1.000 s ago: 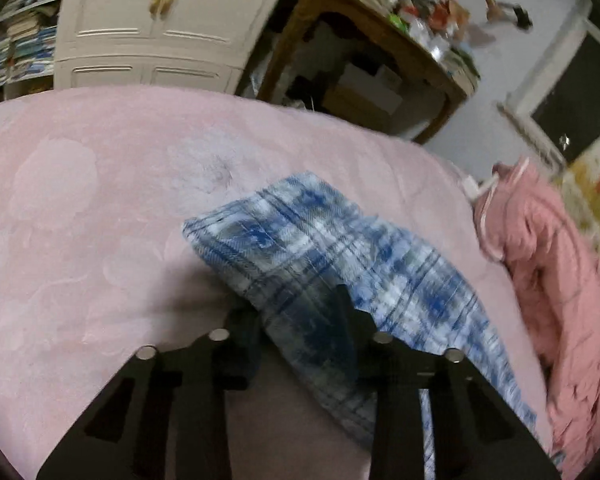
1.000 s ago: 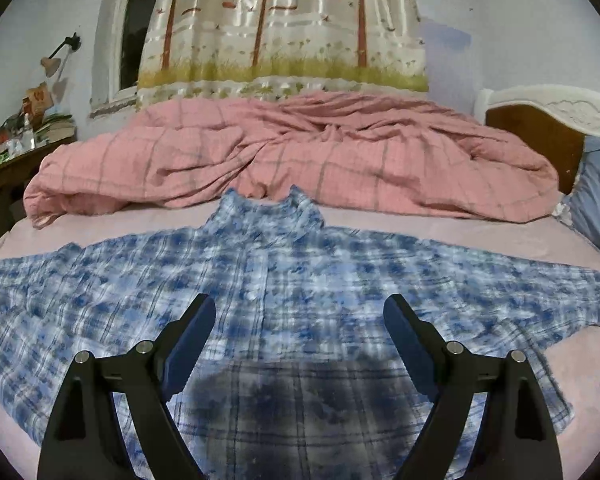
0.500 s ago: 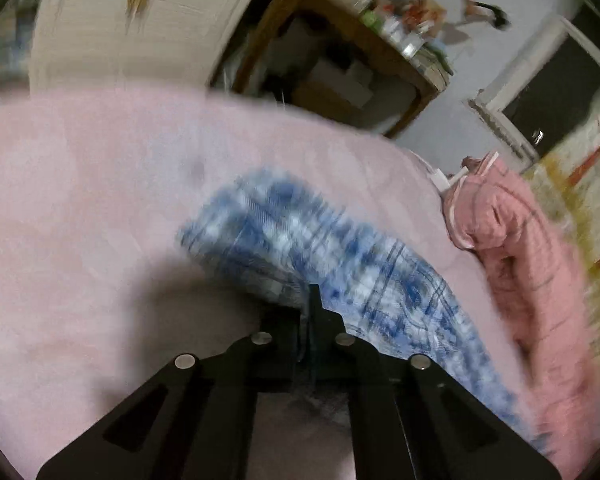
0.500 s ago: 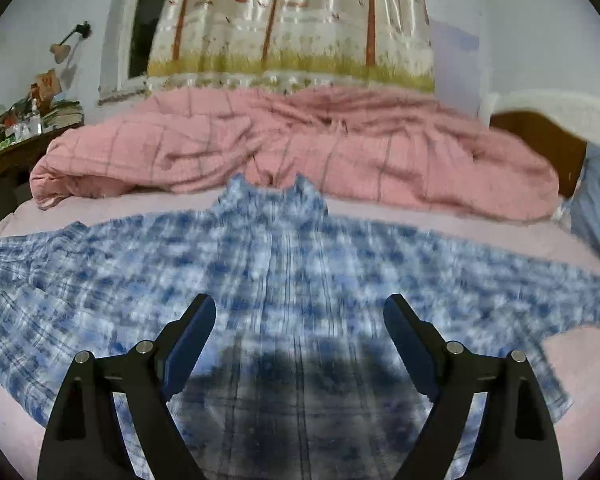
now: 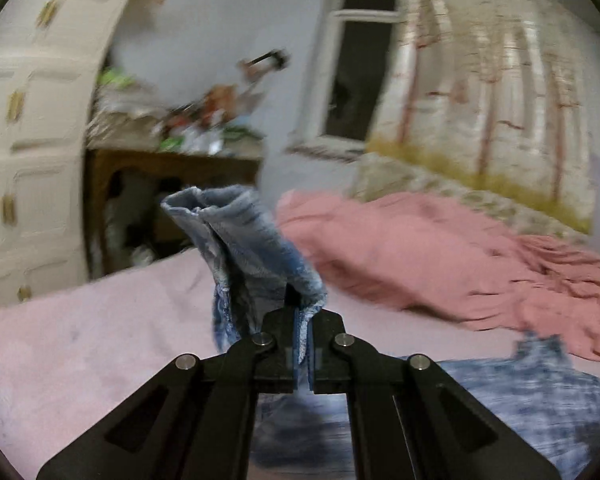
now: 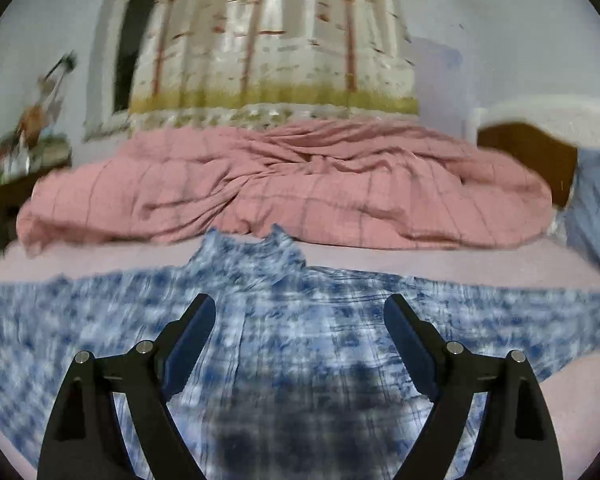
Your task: Fold large clothes
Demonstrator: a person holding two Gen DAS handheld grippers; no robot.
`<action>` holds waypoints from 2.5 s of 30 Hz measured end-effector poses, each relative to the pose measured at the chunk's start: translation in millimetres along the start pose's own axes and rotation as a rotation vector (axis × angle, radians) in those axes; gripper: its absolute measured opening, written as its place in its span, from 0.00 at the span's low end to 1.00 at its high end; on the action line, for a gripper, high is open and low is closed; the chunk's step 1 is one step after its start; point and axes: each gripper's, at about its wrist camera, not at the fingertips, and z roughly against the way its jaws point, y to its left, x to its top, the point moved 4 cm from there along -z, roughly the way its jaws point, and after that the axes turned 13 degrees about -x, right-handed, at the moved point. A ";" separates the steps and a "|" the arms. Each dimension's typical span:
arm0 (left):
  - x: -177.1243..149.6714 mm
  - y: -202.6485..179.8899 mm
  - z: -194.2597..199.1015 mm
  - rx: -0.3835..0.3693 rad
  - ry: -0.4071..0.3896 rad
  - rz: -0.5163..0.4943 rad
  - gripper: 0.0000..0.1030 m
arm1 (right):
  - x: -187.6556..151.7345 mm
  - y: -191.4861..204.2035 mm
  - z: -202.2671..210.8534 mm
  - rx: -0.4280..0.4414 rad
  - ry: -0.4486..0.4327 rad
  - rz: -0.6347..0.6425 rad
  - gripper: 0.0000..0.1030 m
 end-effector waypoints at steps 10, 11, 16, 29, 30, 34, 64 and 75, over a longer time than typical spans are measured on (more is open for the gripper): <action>4.7 -213.7 -30.6 -0.347 0.083 -0.029 0.02 | 4.1 -75.8 -30.9 -0.127 0.056 -0.089 0.85; -8.5 -228.7 -39.8 -0.360 0.113 -0.028 0.02 | 5.1 -77.6 -30.1 -0.129 0.048 -0.083 0.85; -67.5 -295.6 -77.5 -0.408 0.258 -0.111 0.03 | 3.4 -79.3 -33.9 -0.091 0.066 -0.082 0.85; -101.4 -267.6 -48.2 -0.497 0.391 -0.232 0.79 | -3.7 -81.5 -44.6 -0.072 0.107 -0.088 0.85; -89.5 -255.1 -42.2 -0.488 0.369 -0.199 0.81 | -3.0 -77.3 -42.6 -0.054 0.108 -0.084 0.85; -45.9 -206.4 -33.9 -0.378 0.240 -0.161 0.83 | -4.8 -46.4 -30.3 0.091 0.147 -0.066 0.85; -93.8 -110.5 -121.3 -0.160 0.518 -0.045 0.77 | -0.1 9.0 -94.2 0.099 0.284 0.152 0.06; -152.1 -108.5 -155.1 0.063 0.695 -0.175 0.67 | -32.0 -29.5 -126.3 0.121 0.377 0.037 0.08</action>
